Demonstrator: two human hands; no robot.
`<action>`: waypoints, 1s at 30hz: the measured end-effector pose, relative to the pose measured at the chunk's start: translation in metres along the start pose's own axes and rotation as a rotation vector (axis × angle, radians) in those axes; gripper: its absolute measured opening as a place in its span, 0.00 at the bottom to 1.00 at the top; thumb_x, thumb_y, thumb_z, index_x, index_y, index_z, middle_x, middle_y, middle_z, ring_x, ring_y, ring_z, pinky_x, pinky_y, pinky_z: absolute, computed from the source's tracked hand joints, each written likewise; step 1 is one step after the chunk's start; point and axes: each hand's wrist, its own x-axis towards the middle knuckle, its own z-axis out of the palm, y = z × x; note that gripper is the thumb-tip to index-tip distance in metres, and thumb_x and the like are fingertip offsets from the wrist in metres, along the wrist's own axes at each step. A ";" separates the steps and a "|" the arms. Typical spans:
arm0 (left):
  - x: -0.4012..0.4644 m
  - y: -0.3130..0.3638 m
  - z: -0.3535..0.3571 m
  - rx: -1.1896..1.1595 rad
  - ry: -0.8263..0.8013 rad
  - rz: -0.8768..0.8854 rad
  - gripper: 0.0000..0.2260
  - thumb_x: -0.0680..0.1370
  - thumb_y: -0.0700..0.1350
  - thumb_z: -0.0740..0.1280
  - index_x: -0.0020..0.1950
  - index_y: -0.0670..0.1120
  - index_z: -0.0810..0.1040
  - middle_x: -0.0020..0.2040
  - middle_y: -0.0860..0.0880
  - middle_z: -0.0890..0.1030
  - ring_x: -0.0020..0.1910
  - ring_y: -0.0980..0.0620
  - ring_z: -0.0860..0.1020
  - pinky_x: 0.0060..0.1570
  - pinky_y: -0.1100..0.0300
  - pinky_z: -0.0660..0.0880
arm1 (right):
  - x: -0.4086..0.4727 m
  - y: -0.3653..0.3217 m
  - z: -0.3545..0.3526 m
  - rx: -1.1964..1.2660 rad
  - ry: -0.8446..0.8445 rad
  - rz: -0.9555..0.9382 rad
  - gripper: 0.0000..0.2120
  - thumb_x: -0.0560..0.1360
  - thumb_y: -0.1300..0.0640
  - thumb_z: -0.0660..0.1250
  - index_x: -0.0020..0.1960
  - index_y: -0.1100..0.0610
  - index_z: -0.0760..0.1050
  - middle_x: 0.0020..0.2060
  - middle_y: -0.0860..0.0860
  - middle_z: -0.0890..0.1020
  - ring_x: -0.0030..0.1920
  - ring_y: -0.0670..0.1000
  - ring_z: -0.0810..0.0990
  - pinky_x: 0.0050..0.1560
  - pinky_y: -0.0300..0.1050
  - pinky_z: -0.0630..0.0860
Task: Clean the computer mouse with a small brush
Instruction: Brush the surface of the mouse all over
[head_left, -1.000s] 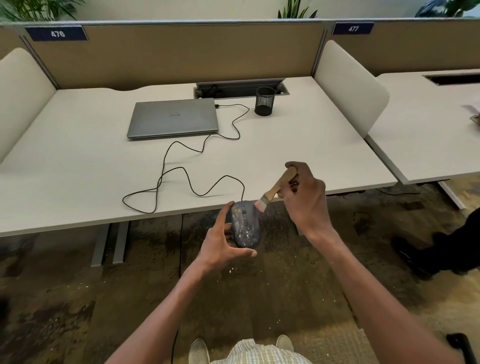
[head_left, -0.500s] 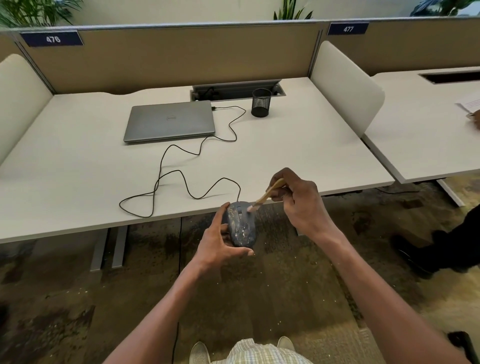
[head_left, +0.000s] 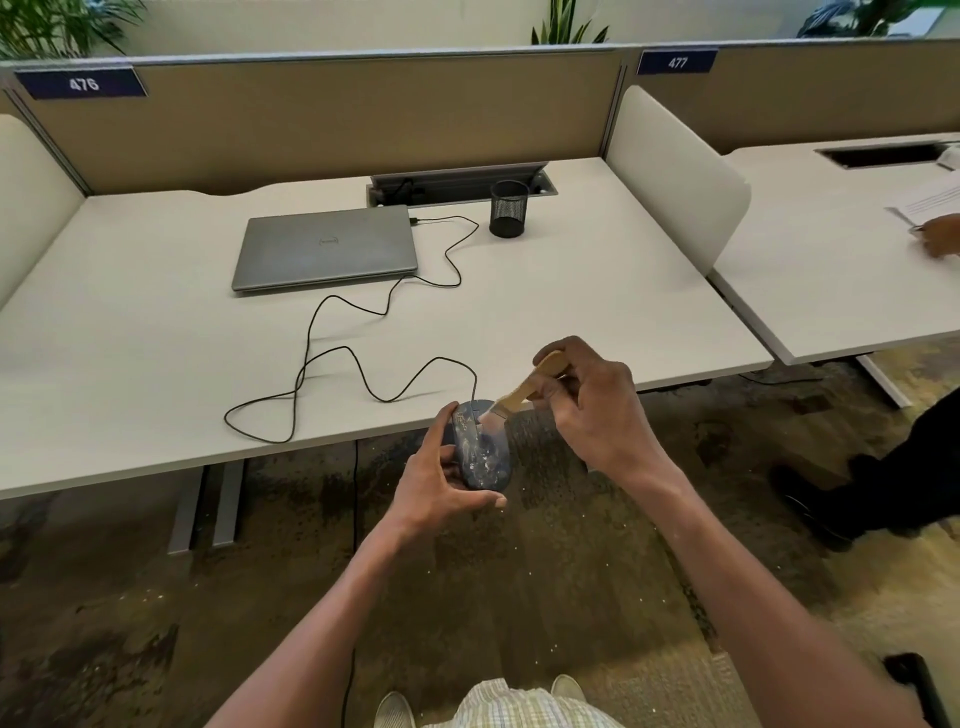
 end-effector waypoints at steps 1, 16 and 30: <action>0.001 0.000 0.000 0.001 0.001 0.005 0.61 0.59 0.49 0.86 0.81 0.59 0.50 0.66 0.42 0.78 0.53 0.57 0.80 0.54 0.63 0.80 | 0.000 -0.004 0.001 -0.006 0.026 0.010 0.10 0.77 0.65 0.70 0.56 0.56 0.76 0.43 0.47 0.84 0.41 0.48 0.87 0.40 0.45 0.85; 0.000 0.003 0.002 -0.004 0.009 0.006 0.61 0.58 0.48 0.86 0.80 0.60 0.51 0.65 0.42 0.80 0.59 0.49 0.82 0.56 0.48 0.82 | 0.001 -0.028 0.019 -0.138 0.154 0.065 0.16 0.77 0.62 0.71 0.64 0.61 0.76 0.39 0.49 0.83 0.36 0.45 0.82 0.38 0.27 0.79; -0.003 0.000 0.002 -0.020 0.004 0.008 0.60 0.58 0.49 0.86 0.80 0.61 0.51 0.63 0.44 0.81 0.54 0.55 0.84 0.52 0.61 0.82 | -0.002 -0.036 0.021 -0.328 0.152 0.061 0.16 0.76 0.65 0.70 0.63 0.65 0.76 0.35 0.56 0.83 0.34 0.54 0.84 0.37 0.48 0.83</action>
